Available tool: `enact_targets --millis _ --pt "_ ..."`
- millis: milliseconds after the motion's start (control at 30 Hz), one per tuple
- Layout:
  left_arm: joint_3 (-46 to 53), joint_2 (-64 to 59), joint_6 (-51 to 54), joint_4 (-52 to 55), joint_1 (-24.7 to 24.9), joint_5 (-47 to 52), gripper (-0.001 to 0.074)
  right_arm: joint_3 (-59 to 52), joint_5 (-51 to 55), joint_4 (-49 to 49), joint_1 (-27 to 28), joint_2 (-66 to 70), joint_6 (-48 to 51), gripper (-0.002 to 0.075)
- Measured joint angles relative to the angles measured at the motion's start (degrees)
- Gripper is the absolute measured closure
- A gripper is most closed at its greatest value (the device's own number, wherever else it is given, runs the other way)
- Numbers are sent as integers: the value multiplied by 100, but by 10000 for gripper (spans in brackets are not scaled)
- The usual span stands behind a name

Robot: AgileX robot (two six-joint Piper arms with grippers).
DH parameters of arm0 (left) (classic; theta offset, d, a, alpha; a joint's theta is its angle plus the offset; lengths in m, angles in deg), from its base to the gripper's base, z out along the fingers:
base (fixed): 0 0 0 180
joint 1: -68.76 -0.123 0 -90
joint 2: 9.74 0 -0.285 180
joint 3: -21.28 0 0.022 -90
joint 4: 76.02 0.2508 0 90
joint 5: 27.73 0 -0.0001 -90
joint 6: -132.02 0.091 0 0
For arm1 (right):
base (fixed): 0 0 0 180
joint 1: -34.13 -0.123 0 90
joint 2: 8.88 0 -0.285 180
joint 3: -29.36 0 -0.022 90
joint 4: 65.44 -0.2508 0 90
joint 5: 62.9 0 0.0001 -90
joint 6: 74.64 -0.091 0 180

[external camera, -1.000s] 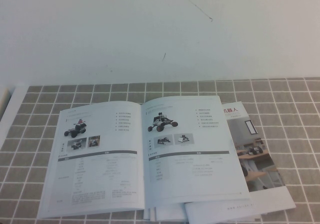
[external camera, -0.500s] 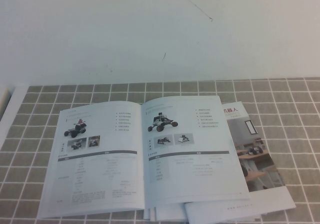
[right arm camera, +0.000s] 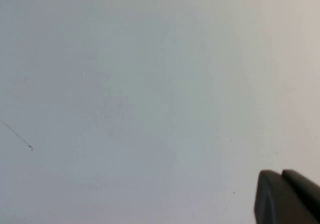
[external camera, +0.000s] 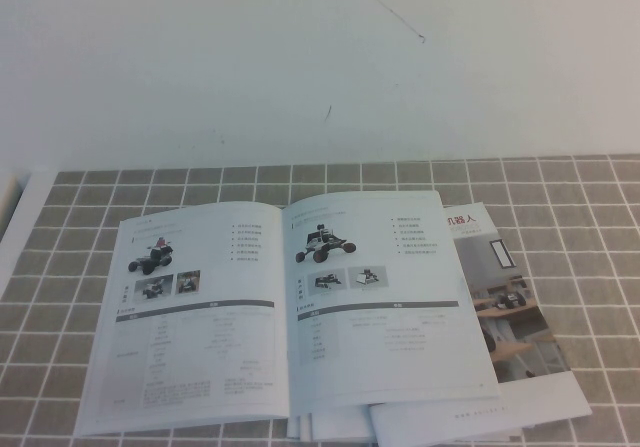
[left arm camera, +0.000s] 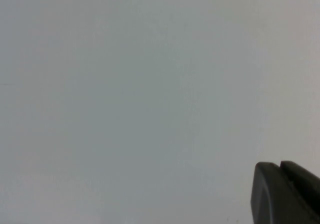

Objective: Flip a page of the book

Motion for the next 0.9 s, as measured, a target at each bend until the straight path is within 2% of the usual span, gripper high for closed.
enact_targets --millis 333,533,700,900 --pt "0 0 -147 -58 0 144 739 53 90 192 0 0 0 729" --pt "-11 0 -740 -16 0 170 739 866 1105 720 0 0 0 729" --pt "-1002 -185 -552 202 0 1437 739 1734 1995 744 0 358 -189 729" --pt "-2392 -1481 -283 651 0 2350 739 2912 3077 394 0 1770 -276 729"
